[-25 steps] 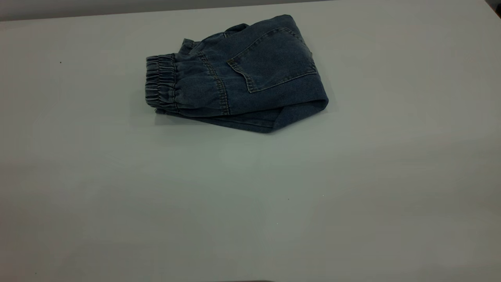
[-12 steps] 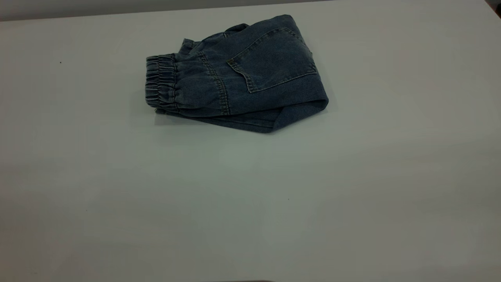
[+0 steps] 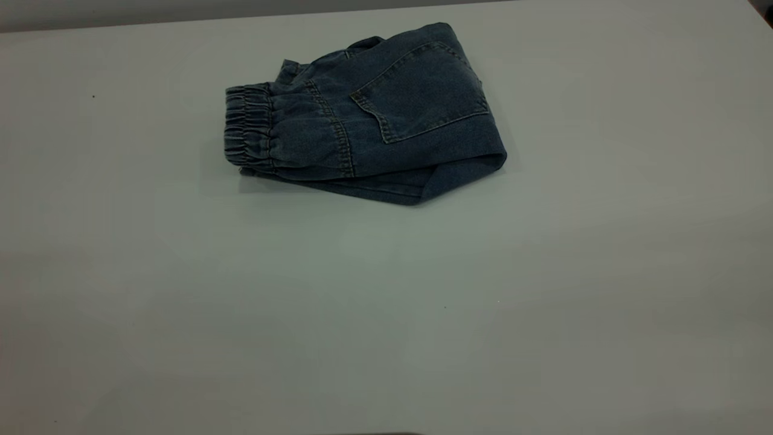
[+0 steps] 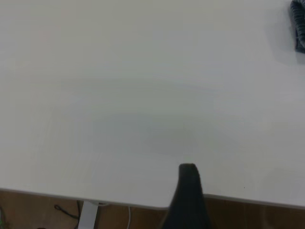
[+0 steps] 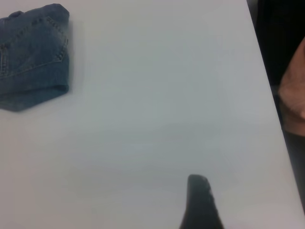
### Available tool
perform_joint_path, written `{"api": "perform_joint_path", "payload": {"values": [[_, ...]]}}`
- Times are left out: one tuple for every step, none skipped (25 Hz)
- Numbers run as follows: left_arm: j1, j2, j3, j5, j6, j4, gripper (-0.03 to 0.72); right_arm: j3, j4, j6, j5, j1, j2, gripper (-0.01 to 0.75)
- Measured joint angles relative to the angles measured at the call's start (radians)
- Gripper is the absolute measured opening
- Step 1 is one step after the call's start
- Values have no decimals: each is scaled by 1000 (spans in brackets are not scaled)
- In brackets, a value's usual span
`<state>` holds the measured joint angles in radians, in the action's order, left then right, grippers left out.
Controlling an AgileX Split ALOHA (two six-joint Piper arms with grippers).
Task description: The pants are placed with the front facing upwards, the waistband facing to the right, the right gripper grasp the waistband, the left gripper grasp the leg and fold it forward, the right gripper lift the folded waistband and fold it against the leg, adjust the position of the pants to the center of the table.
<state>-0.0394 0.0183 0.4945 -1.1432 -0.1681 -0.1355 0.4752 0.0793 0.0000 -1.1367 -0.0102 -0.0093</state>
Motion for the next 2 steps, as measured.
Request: {"api": "perform_joint_path", "payload": {"values": [[0,0,0,0,0,0,548,0,0,0,0,0,0,414],[0,0,0,0,0,0,548,0,0,0,0,0,0,414]]}}
